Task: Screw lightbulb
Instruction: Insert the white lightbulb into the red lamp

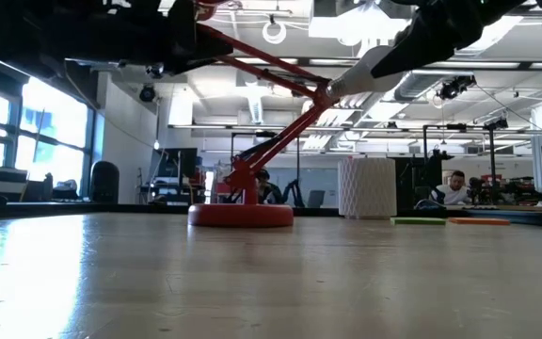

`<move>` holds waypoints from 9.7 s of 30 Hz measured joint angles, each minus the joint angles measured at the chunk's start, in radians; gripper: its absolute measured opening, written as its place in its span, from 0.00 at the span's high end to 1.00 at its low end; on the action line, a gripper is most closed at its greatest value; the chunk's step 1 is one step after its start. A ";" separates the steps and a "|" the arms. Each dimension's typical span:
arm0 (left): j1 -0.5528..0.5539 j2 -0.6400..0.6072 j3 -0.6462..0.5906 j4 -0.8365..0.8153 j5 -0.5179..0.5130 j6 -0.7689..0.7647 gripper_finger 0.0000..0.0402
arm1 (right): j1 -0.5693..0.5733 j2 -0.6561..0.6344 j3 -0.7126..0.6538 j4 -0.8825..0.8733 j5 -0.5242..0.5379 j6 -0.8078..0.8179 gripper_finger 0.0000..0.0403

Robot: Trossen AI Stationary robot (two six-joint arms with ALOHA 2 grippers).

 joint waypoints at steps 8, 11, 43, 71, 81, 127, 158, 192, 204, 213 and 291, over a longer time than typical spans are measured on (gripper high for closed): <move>-0.077 0.000 0.001 0.068 -0.022 -0.054 0.57 | 0.007 0.000 0.000 0.009 0.023 -0.007 0.37; -0.145 0.000 0.015 0.077 -0.137 -0.041 0.62 | 0.007 0.000 0.000 0.037 0.019 -0.014 0.37; -0.603 -0.119 0.198 0.028 -0.775 0.322 0.58 | 0.220 0.013 0.001 0.541 0.036 -0.240 0.37; -0.182 -0.764 0.087 -1.098 0.111 -0.467 0.24 | 0.232 0.087 0.001 0.646 0.036 -0.228 0.37; 0.134 -0.714 0.087 -0.913 0.645 -0.316 0.24 | 0.218 0.087 0.001 0.642 0.036 -0.150 0.37; 0.354 -0.283 0.169 -0.396 1.152 -0.448 0.34 | 0.218 0.086 0.002 0.494 0.056 -0.142 0.37; 0.335 -0.325 -0.004 -0.412 1.094 -0.577 0.50 | 0.221 0.086 0.002 0.491 0.054 -0.142 0.37; 0.440 -0.418 0.040 -0.268 1.281 -0.763 0.27 | 0.221 0.086 0.001 0.464 0.034 -0.142 0.37; 0.377 -0.297 0.056 -0.284 1.278 -0.811 0.23 | 0.221 0.087 0.001 0.468 0.035 -0.142 0.37; 0.377 -0.276 0.056 -0.170 1.310 -0.728 0.23 | 0.221 0.087 0.001 0.467 0.036 -0.142 0.37; 0.334 -0.129 0.010 -0.056 1.327 -0.625 0.55 | 0.249 0.341 0.287 0.397 0.171 -0.343 0.37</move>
